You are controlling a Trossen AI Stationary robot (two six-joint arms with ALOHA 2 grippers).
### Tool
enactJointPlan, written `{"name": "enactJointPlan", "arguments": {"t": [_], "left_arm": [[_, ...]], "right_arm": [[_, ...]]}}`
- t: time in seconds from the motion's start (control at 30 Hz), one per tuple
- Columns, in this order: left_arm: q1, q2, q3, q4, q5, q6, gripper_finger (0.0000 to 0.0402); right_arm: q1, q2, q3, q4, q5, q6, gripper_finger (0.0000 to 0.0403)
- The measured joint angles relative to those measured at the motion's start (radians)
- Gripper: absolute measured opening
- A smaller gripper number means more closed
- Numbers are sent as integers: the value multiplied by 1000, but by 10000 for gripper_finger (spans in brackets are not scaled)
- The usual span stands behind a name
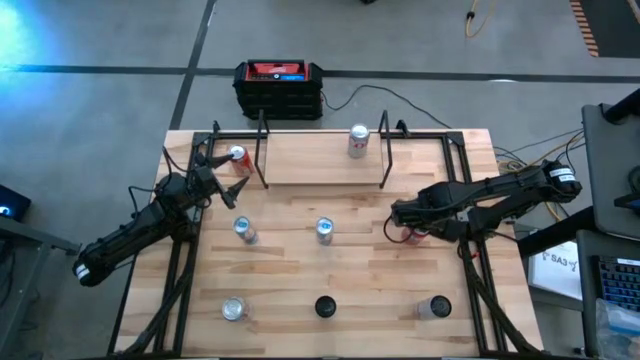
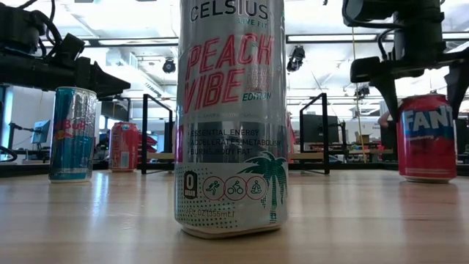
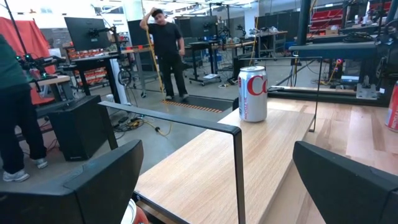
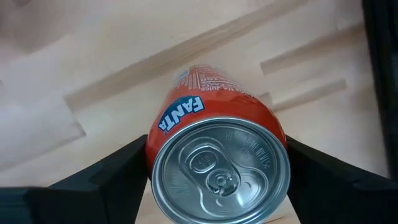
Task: Place canned beverage on shelf
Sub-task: Put the bottom red soda can on the shelf
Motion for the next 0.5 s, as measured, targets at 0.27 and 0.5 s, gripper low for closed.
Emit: {"name": "enactJointPlan", "arguments": {"t": [0.27, 0.5], "left_arm": [[0, 0, 0, 0, 0, 0, 398], [0, 0, 0, 0, 0, 0, 398]], "right_arm": [[0, -1, 0, 7, 0, 54, 311], [0, 0, 33, -8, -4, 61, 343]]}}
